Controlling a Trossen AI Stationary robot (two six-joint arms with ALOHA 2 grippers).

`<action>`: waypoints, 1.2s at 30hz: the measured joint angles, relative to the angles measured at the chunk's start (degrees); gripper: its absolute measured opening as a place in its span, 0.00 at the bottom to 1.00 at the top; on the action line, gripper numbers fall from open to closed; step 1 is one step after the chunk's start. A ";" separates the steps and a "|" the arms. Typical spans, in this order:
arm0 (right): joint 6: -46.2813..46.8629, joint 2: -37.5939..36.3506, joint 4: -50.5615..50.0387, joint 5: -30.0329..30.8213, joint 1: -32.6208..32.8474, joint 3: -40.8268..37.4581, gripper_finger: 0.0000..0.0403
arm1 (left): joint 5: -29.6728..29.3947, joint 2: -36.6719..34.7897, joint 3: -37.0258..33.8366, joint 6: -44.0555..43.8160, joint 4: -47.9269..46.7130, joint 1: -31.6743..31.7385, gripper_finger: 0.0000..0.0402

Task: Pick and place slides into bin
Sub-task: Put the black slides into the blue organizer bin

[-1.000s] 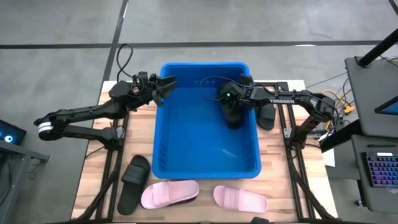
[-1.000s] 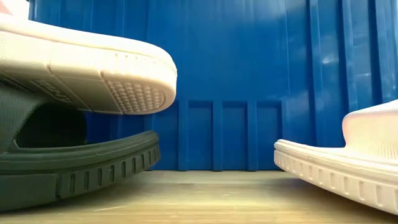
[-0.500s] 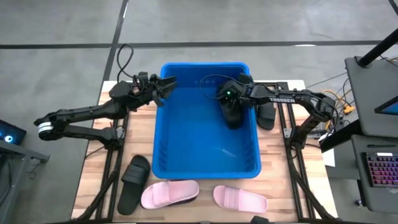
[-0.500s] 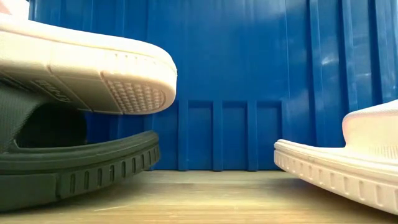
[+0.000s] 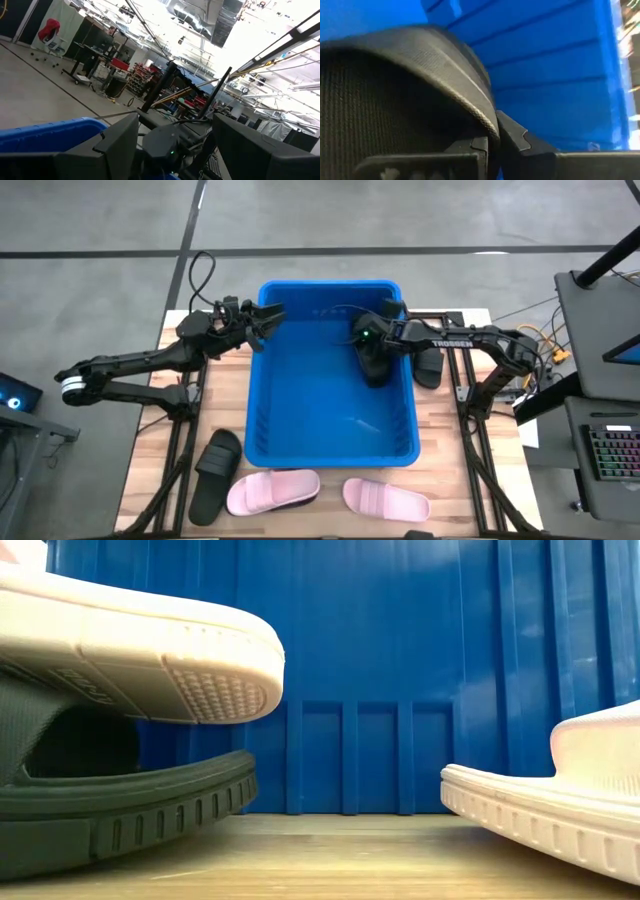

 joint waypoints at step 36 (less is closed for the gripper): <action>3.12 2.69 -16.54 -1.74 -0.19 6.79 0.34 | -0.02 0.26 0.00 0.00 -0.13 -0.04 0.60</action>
